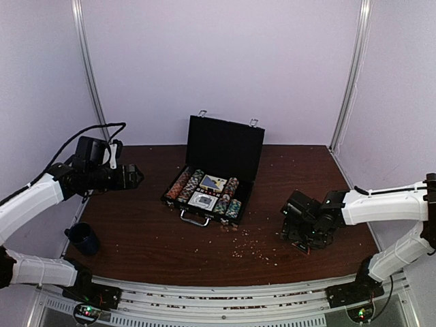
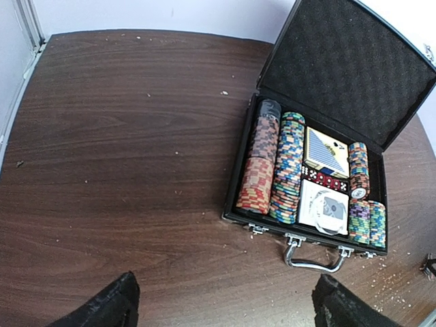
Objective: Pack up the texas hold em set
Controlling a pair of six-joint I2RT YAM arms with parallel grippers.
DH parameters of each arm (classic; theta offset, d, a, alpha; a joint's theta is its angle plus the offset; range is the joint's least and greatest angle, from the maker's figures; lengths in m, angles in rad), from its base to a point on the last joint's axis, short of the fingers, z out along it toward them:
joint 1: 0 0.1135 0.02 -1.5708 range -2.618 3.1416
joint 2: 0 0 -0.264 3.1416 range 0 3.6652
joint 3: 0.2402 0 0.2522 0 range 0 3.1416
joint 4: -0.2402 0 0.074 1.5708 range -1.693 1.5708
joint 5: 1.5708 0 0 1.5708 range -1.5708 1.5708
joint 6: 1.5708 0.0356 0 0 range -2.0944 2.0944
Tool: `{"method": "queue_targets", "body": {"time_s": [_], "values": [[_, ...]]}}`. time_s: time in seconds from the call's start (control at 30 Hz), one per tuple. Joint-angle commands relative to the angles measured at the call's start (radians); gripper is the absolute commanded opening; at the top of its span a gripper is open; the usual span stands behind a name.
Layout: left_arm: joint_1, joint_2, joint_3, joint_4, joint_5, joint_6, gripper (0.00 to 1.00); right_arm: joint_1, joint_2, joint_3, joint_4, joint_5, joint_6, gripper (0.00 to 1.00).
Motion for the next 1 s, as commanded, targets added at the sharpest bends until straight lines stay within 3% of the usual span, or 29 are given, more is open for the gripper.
{"method": "queue_targets", "body": {"time_s": [0.0,0.97], "values": [[0.002,-0.014,-0.009,0.055,0.020,-0.010,0.91,-0.016,-0.040,-0.072,0.040,-0.022,0.052,0.98],[0.001,-0.003,-0.006,0.069,0.027,-0.010,0.91,-0.053,0.021,-0.138,0.114,-0.075,0.078,0.81]]}}
